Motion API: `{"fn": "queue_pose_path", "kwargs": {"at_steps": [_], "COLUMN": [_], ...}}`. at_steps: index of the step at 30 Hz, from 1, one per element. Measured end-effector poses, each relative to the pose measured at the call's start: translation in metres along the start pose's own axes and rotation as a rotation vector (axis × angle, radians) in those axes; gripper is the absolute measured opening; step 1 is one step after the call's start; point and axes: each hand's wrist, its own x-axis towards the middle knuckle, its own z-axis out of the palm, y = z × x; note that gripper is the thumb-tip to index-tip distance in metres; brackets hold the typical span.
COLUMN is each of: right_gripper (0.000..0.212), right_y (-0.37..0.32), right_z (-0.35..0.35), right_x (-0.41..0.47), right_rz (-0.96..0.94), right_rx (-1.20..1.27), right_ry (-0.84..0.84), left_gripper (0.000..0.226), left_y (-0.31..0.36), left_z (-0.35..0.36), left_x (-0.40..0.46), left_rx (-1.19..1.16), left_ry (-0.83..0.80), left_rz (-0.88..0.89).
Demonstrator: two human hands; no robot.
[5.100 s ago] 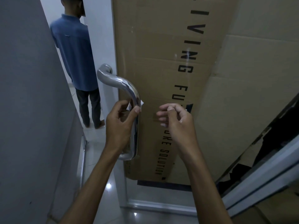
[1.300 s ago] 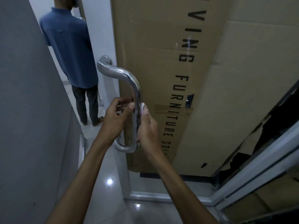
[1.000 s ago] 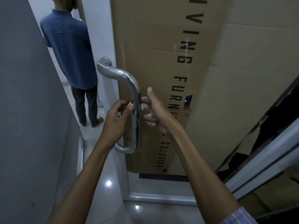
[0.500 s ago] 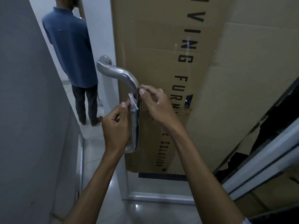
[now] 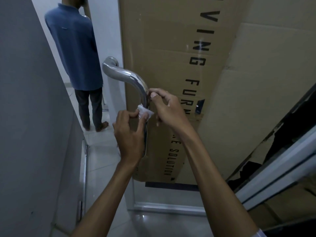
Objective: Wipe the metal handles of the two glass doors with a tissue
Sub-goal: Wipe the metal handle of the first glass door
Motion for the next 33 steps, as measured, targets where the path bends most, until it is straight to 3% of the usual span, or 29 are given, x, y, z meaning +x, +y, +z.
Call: {"fn": "queue_pose_path", "kwargs": {"at_steps": [6, 9, 15, 21, 27, 33], "right_gripper": [0.036, 0.039, 0.047, 0.047, 0.042, 0.045], "right_y": [-0.002, -0.002, -0.002, -0.001, -0.004, -0.002], "right_z": [0.008, 0.008, 0.012, 0.014, 0.009, 0.011], "right_x": [0.005, 0.004, 0.005, 0.006, 0.004, 0.005], "right_rz": [0.030, 0.017, -0.034, -0.055, -0.065, -0.064], "right_rx": [-0.040, -0.074, -0.178, -0.204, -0.236, -0.219], "right_ry": [0.039, 0.032, 0.049, 0.038, 0.055, 0.070], "left_gripper": [0.027, 0.019, 0.011, 0.012, 0.012, 0.023], "left_y": [-0.032, -0.040, -0.046, -0.010, 0.008, 0.001], "left_z": [0.001, 0.000, -0.008, -0.020, -0.015, 0.003], "left_x": [-0.033, -0.043, -0.033, 0.014, 0.024, 0.006], "left_rx": [0.140, 0.149, -0.053, -0.213, -0.285, -0.101], "left_ry": [-0.060, -0.082, -0.214, -0.334, -0.221, -0.051], "left_rz": [-0.005, -0.027, -0.141, -0.130, -0.103, -0.048]}}
